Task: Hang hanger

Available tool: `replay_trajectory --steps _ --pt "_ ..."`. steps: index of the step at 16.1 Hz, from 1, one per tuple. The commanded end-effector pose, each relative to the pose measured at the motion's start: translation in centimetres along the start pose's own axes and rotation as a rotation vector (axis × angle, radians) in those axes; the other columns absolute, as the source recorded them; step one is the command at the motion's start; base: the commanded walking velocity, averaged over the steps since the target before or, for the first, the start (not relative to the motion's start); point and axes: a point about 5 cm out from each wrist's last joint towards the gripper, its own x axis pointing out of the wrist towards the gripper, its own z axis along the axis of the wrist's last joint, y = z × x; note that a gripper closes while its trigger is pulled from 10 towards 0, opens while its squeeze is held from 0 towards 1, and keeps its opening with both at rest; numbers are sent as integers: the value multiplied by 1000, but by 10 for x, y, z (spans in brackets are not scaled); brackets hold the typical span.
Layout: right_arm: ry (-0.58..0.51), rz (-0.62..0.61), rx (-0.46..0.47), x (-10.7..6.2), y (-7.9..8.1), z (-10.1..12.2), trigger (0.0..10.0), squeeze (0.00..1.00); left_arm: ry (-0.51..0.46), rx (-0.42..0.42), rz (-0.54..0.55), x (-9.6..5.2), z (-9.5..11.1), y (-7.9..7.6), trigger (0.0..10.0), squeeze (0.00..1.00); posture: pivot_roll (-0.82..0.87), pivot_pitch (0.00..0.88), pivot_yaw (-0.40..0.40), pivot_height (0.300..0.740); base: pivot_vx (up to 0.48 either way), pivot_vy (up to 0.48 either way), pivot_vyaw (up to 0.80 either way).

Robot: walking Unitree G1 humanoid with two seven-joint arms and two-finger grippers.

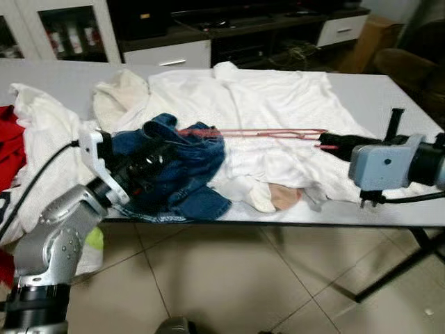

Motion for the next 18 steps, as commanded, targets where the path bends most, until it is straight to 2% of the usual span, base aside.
replay_trajectory --steps 1,2,3,5,10,14,18 --pt "-5 19 1 1 3 1 10000 0 -13 32 76 -1 5 9 10000 718 143 17 -2 740 0 0 0" --pt "-3 29 3 1 4 0 10000 0 -27 37 119 -2 8 15 10000 408 143 17 -2 740 0 0 0" --pt "-2 31 2 1 4 0 10000 0 -30 38 125 -2 9 16 10000 12 143 17 -2 740 0 0 0" --pt "8 30 -3 3 5 -3 10000 0 -10 74 212 -2 8 26 10000 0 144 19 0 740 0 0 0" --pt "-1 -42 -22 7 -3 -3 10000 0 -26 92 282 3 8 33 10000 0 138 16 0 740 0 0 0" --pt "5 -135 -46 9 -15 -3 10000 0 -39 106 293 9 11 34 10000 0 138 16 0 740 0 0 0" --pt "15 -151 -63 16 -15 -5 10000 0 -54 126 296 17 14 34 10000 0 132 10 3 740 0 0 0"
